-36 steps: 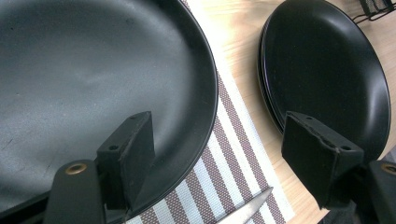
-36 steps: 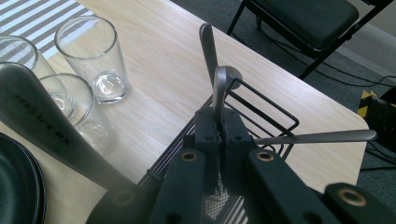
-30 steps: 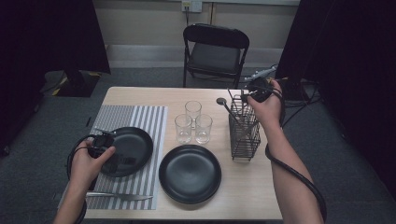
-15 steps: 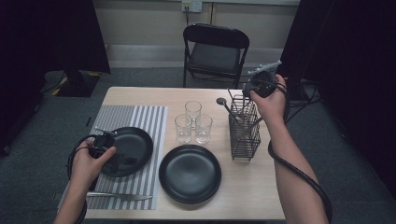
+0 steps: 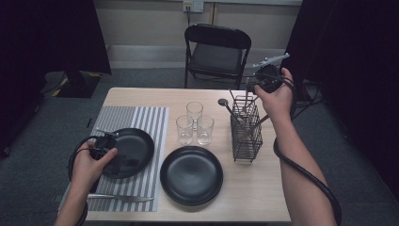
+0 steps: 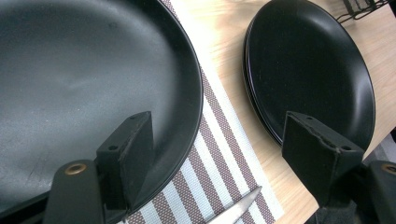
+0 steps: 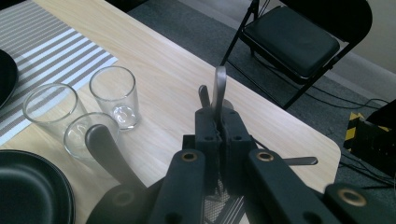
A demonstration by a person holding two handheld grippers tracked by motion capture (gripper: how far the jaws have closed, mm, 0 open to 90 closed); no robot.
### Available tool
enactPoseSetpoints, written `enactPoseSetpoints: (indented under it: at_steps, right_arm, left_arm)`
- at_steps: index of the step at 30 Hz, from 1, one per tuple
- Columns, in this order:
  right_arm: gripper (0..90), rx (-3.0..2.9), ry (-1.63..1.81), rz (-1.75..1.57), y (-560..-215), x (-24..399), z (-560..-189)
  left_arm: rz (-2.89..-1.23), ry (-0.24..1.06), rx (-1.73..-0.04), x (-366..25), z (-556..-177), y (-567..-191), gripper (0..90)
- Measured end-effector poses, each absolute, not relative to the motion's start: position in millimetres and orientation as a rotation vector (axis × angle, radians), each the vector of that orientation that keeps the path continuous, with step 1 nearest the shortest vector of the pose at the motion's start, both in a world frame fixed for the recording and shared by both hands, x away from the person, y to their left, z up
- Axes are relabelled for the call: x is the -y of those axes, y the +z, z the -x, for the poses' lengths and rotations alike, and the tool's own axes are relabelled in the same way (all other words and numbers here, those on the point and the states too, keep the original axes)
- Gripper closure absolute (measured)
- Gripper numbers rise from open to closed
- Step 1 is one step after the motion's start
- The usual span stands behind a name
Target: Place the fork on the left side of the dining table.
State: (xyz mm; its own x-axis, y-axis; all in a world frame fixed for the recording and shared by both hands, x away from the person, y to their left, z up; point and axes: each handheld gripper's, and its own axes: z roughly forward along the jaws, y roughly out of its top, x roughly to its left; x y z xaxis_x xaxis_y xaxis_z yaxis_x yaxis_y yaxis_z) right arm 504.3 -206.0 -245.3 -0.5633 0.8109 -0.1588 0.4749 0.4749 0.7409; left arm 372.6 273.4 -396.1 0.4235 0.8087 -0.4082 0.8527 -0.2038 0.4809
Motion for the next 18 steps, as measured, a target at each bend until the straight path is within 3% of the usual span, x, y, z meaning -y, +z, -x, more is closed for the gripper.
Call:
enactPoseSetpoints:
  at_steps: [18]
  right_arm:
    - [87.6,-2.241,0.934,-1.018,-220,206,-492]
  left_arm:
    - [-2.027,-0.085,-1.39,-272,-371,-395,25.2]
